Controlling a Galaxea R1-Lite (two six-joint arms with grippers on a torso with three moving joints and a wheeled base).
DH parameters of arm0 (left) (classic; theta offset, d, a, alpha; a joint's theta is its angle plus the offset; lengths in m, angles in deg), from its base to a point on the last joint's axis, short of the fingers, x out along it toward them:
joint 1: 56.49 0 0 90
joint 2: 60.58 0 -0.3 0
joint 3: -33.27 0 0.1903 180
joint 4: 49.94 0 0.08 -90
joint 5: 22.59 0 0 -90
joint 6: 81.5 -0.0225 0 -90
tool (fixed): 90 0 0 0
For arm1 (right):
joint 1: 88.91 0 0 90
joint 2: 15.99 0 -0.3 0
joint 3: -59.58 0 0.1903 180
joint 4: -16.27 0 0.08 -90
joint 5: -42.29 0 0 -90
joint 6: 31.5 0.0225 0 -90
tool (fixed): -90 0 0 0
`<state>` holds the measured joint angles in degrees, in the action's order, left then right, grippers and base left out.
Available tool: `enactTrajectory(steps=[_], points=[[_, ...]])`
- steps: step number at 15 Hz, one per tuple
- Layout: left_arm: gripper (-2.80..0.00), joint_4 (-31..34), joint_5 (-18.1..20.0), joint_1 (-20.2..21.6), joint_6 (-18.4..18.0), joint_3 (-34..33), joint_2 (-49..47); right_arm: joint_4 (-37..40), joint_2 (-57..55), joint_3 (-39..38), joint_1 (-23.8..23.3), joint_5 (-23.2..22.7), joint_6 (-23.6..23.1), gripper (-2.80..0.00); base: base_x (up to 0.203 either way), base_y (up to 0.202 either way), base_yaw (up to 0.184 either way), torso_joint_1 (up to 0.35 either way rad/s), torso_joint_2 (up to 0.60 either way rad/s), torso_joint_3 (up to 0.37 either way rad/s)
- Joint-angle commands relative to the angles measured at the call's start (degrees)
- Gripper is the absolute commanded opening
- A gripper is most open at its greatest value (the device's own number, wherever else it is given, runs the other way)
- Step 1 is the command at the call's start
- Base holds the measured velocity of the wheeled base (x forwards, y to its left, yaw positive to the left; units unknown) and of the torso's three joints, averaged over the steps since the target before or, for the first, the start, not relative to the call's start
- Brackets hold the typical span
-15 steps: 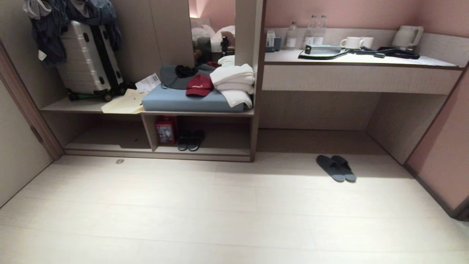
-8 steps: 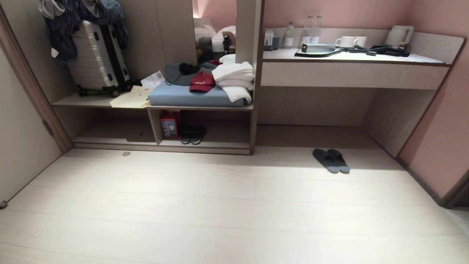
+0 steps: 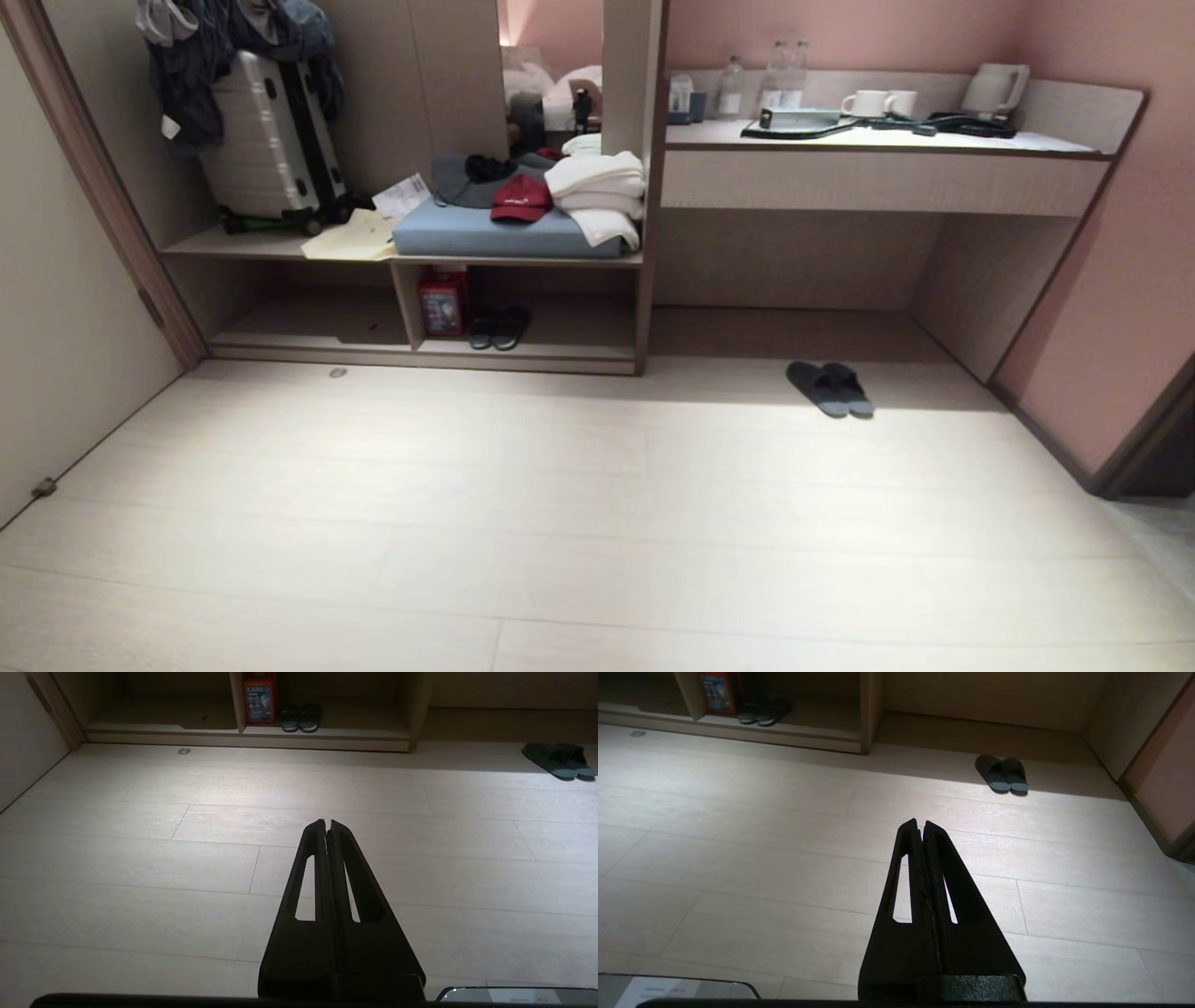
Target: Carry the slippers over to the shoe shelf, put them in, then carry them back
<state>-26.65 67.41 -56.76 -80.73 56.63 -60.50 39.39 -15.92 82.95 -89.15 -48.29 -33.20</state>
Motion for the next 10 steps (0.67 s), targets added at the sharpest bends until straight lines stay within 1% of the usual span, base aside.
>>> enactTrajectory(steps=[1,10], points=[[-2.80,-0.01,-0.09,0.00,0.02,-0.09,-0.07,-0.02,0.10,0.00,-0.02,-0.04,-0.05,-2.80,-0.197,0.000,-0.001,0.007,0.00,0.002],[-2.80,-0.01,0.00,0.00,-0.33,-0.09,-0.07,-0.02,0.10,0.00,-0.02,-0.04,-0.05,-2.80,-0.195,0.000,0.000,0.003,0.00,0.004]])
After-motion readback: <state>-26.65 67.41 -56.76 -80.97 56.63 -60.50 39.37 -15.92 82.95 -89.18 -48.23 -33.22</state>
